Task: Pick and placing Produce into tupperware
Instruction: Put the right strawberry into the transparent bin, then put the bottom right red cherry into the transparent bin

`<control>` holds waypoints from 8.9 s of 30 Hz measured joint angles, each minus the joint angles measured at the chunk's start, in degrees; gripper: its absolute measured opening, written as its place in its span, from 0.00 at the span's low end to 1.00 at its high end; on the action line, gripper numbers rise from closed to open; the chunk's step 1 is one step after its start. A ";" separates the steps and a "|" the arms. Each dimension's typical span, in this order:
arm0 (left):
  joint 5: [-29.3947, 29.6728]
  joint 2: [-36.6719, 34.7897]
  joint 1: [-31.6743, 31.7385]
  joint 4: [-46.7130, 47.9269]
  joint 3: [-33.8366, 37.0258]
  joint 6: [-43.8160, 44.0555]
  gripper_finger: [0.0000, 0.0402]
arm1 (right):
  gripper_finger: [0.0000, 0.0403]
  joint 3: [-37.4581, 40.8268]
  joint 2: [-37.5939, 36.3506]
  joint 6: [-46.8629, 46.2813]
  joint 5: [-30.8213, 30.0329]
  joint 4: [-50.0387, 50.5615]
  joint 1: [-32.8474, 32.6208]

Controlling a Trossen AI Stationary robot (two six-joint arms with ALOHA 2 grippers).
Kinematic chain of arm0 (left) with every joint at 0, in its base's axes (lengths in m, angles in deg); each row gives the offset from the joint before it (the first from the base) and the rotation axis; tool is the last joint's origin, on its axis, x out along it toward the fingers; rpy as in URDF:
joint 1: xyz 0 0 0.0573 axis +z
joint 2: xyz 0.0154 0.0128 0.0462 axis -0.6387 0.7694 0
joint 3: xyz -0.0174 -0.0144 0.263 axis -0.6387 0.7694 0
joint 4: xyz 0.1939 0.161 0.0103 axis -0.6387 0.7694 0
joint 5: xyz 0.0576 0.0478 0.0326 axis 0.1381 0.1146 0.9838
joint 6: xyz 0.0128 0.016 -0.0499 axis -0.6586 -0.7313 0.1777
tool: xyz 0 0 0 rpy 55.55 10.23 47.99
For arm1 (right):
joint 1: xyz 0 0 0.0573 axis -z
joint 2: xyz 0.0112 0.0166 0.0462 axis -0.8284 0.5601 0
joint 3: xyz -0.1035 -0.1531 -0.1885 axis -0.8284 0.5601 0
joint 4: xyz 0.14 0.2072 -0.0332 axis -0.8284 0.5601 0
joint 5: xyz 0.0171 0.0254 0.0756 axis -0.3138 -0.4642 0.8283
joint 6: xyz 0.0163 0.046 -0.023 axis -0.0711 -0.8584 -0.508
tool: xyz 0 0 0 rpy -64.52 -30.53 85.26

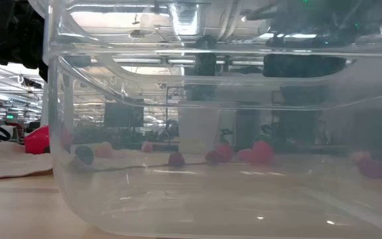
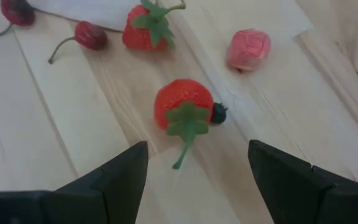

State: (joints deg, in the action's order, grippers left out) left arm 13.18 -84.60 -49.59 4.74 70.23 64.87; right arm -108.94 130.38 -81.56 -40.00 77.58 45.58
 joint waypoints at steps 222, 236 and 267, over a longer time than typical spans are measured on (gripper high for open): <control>5.97 0.31 0.02 0.46 -0.04 8.64 0.37 | 0.05 -22.43 23.39 -31.18 7.04 24.08 -26.49; 6.06 0.31 0.02 0.50 -0.04 8.74 0.37 | 0.03 -26.10 23.67 -25.47 1.28 35.05 -23.47; 6.12 1.62 0.01 0.79 -0.07 9.55 0.37 | 0.04 -35.19 17.65 -8.97 3.29 11.89 -24.89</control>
State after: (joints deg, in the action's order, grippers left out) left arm 19.30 -82.98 -49.58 5.53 70.17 74.42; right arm -144.13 148.03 -90.53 -36.71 89.47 20.69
